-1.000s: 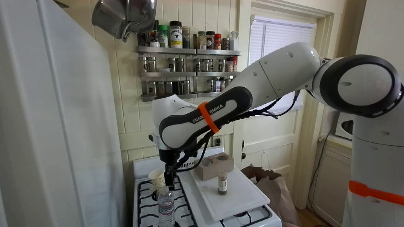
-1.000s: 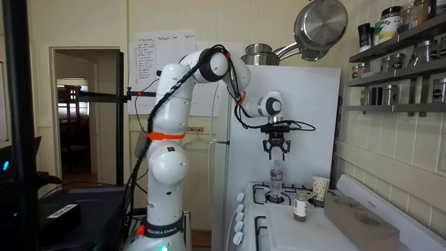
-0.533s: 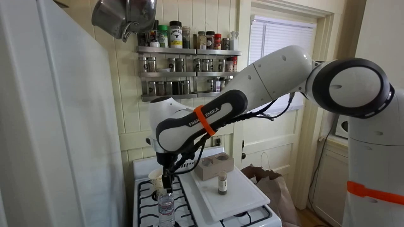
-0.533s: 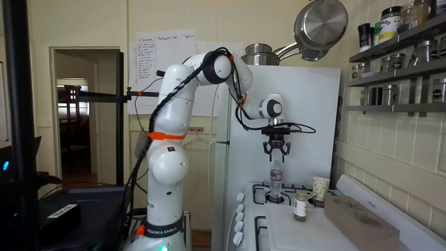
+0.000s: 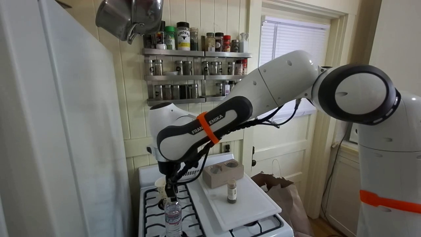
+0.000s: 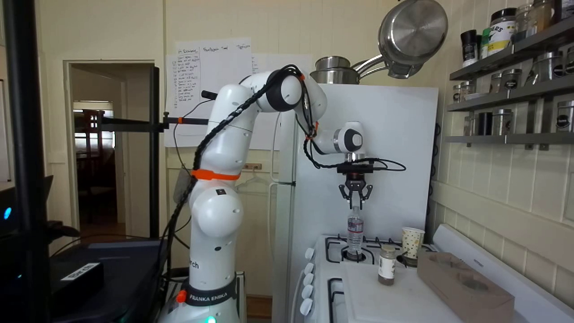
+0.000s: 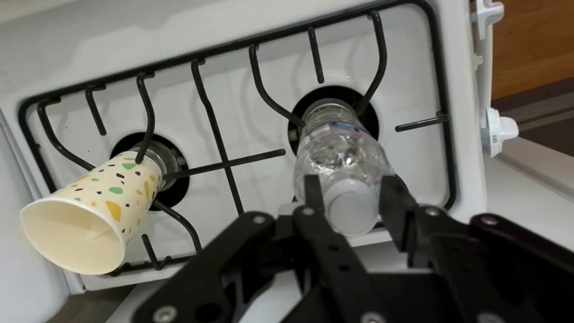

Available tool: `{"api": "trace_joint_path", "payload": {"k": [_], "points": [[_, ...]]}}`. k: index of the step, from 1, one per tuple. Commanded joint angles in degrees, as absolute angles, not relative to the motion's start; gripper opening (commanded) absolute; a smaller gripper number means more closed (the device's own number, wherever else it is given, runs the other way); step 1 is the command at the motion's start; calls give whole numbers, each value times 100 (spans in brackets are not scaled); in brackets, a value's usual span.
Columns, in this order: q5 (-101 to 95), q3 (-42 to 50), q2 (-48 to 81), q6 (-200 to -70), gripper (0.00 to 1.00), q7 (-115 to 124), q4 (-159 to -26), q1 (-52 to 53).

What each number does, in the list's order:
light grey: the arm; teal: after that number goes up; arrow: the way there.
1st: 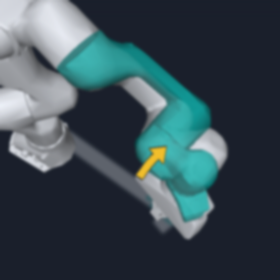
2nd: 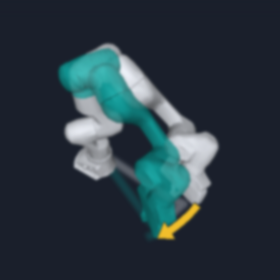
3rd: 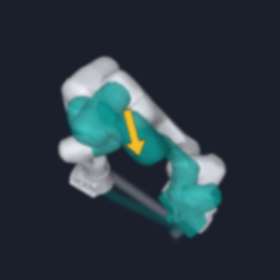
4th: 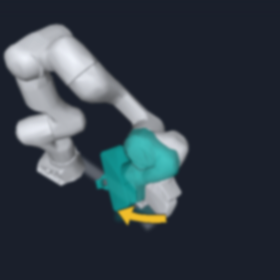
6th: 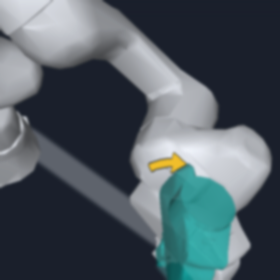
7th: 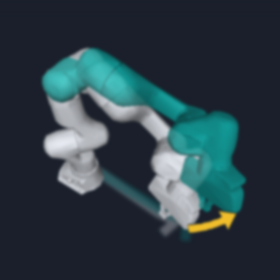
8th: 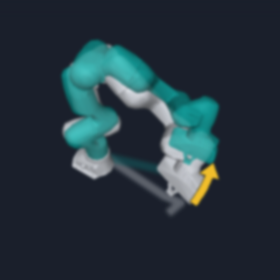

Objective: Put the water bottle in the box.

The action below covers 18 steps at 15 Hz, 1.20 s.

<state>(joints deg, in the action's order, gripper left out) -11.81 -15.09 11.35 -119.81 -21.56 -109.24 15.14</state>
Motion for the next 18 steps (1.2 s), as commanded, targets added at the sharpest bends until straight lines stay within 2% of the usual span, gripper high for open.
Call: {"api": "trace_joint_path", "payload": {"k": [1, 2, 5, 13, 18], "points": [[-1283, -1532, 1288, -11662, 10, -2109, -10687, 1577], [-1274, -1530, 1296, -11639, 6, -2114, -10669, 1576], [-1239, -1547, 1196, -11647, 8, -2190, -10749, 1564], [-1221, -1540, -470, -11703, 8, -2828, -11877, 1479], [-965, -1091, -1614, -11311, 8, -2841, -12380, 1293]]}}
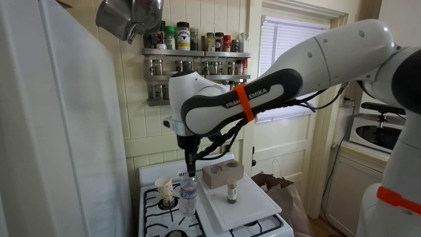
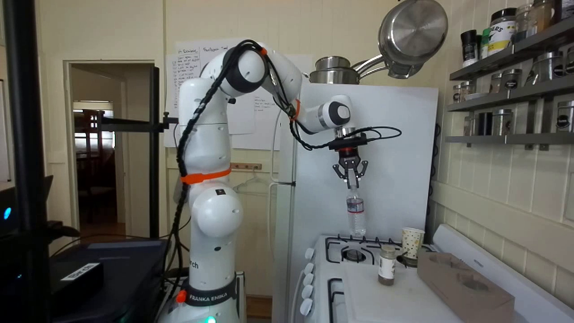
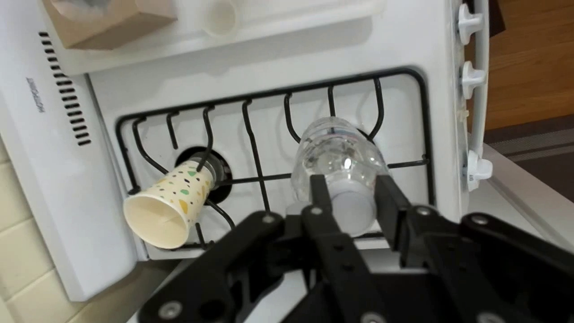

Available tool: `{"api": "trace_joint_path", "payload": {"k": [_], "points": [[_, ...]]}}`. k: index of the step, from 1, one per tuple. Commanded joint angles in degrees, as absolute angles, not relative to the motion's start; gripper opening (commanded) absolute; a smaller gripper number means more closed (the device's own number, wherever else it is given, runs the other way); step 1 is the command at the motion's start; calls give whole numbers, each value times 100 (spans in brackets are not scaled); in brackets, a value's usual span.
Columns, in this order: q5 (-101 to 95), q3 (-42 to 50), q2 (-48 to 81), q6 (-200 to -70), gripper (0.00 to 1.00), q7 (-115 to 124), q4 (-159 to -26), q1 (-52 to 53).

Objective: Put the water bottle in the box.

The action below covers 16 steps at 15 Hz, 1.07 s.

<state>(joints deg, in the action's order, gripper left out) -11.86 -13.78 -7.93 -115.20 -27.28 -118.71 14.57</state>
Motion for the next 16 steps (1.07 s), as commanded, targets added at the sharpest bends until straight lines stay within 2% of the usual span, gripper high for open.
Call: {"api": "trace_joint_path", "payload": {"k": [1, 4, 5, 7, 8, 16], "points": [[-836, -917, -1762, -11313, 8, -2921, -12481, 1235], [-218, -255, -1964, -11575, 8, -4098, -12695, 1240], [-542, -505, -1750, -11359, 31, -3511, -12417, 1211], [-369, -261, -1850, -11397, 31, -3968, -12532, 1163], [-348, -239, -1849, -11423, 8, -4020, -12555, 1159], [-572, 203, -1621, -11274, 8, -2831, -11394, 384]]}}
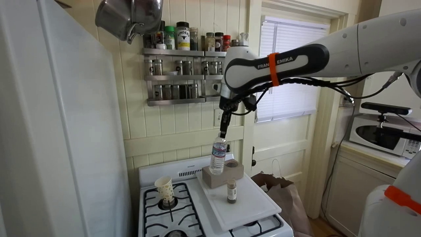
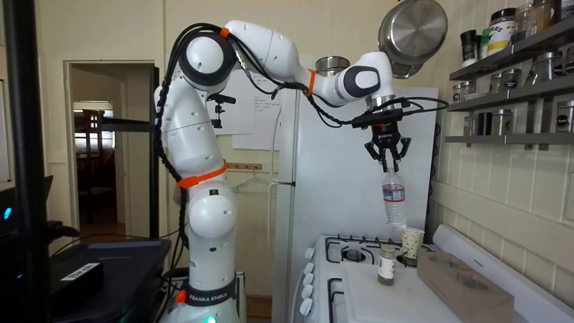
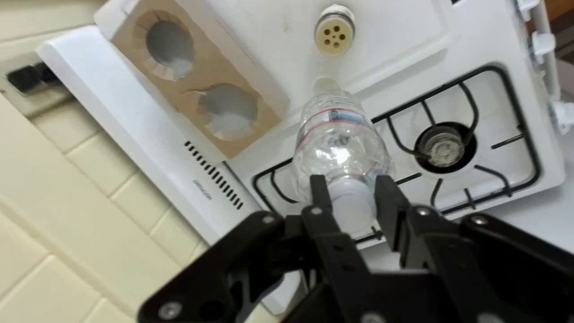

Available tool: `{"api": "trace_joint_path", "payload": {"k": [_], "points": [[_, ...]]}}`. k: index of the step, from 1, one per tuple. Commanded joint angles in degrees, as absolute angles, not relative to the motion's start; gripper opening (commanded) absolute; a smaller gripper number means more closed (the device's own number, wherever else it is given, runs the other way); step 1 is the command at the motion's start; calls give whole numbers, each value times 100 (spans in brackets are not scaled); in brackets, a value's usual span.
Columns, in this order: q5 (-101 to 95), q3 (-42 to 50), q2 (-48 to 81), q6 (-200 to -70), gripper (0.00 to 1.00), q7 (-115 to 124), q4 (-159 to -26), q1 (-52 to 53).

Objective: Put the water bottle in the box.

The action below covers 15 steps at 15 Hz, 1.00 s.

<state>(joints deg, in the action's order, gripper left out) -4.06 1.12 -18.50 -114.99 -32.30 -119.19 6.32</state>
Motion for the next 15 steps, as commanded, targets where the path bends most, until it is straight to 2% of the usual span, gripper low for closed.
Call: {"api": "trace_joint_path", "payload": {"k": [1, 9, 10, 12, 13, 15], "points": [[-672, 246, -1504, -11211, 8, -2754, -11212, 287], [-117, 409, -332, -10395, 8, -2749, -9657, 80], [-417, 361, -681, -10706, 31, -2620, -10180, 26], [-277, 338, -437, -10621, 31, -2636, -9920, 18], [-266, 328, -367, -10615, 8, -2636, -9855, 15], [-407, 251, -99, -10564, 8, -2427, -9657, 52]]}}
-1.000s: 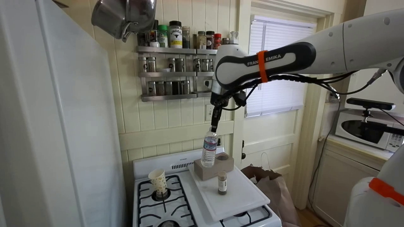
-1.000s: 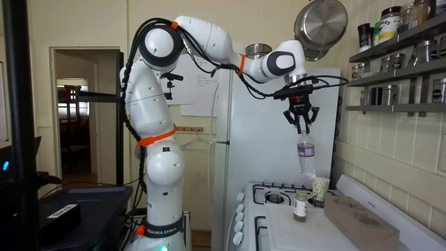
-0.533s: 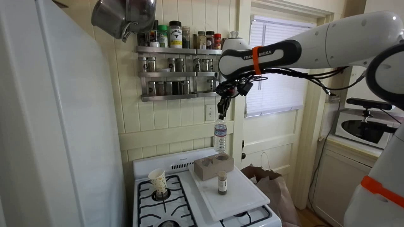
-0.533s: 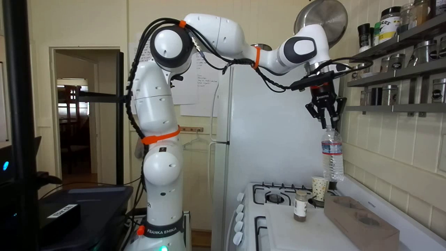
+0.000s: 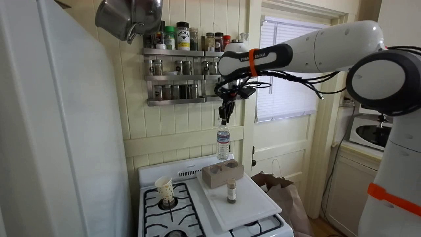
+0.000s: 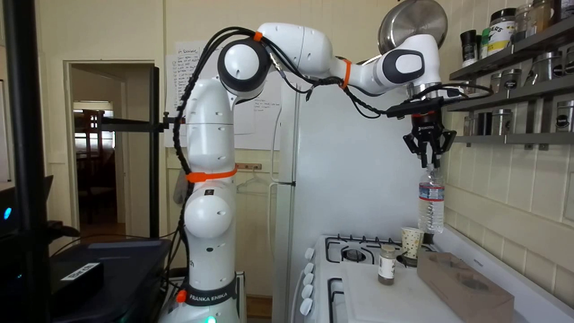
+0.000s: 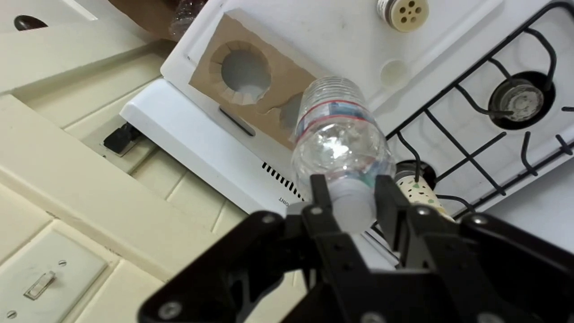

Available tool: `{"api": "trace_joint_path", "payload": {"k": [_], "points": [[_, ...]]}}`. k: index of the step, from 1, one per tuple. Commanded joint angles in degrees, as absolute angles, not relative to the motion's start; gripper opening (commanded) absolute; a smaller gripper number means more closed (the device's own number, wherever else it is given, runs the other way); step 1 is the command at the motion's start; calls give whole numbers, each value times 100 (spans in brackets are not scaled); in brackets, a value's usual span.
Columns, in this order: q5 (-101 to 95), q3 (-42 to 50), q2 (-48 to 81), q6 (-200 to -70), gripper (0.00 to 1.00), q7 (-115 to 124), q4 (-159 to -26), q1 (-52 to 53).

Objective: Put the water bottle in the box.

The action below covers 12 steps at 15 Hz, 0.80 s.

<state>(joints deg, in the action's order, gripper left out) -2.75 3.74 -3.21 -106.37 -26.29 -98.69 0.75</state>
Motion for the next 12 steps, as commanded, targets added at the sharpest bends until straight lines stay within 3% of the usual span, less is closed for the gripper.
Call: {"api": "trace_joint_path", "payload": {"k": [1, 12], "points": [[-463, 213, 17, -10578, 8, -2341, -9600, 69], [-540, 108, 792, -11029, 8, -1499, -9309, -10]]}}
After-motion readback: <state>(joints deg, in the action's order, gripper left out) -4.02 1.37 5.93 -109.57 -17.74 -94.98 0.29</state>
